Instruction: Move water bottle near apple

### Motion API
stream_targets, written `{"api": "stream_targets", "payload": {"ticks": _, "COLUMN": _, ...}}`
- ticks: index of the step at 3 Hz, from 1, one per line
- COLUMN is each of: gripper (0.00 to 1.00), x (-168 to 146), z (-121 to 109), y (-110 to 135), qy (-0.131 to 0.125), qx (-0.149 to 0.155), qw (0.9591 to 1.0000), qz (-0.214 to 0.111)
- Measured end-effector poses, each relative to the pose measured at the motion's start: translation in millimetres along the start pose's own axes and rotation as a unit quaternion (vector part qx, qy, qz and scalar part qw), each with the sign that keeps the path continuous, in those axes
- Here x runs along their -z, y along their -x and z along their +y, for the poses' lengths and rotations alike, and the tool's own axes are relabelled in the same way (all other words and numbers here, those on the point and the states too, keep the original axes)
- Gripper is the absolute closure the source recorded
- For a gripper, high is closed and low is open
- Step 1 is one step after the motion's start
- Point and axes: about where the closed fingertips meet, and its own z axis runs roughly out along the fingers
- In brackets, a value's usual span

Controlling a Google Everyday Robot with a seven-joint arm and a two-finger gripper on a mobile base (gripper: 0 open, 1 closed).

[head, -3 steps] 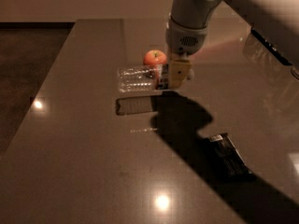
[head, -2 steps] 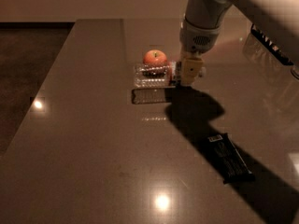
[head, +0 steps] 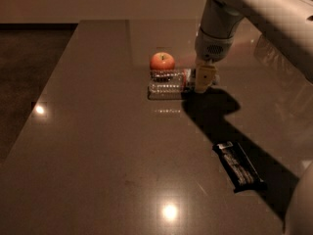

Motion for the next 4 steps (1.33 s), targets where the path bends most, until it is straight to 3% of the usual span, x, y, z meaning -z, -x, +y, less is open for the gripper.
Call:
{"api": "stream_targets", "payload": {"ticks": 1, "gripper": 0.59, "x": -10.9, "z": 5.2, "y": -1.8, "qy": 0.012, "qx": 0.007, "qw": 0.9999, "qz": -0.001}}
{"api": "stream_targets", "payload": {"ticks": 3, "gripper": 0.12, "x": -14.4, "z": 1.1, "y": 1.1, "qy": 0.006, "qx": 0.007, "qw": 0.9999, "qz": -0.005}}
{"api": "stream_targets", "payload": {"ticks": 4, "gripper": 0.00, "x": -16.1, "z": -0.4, "y": 2.2, "qy": 0.005, "qx": 0.007, "qw": 0.9999, "qz": -0.007}}
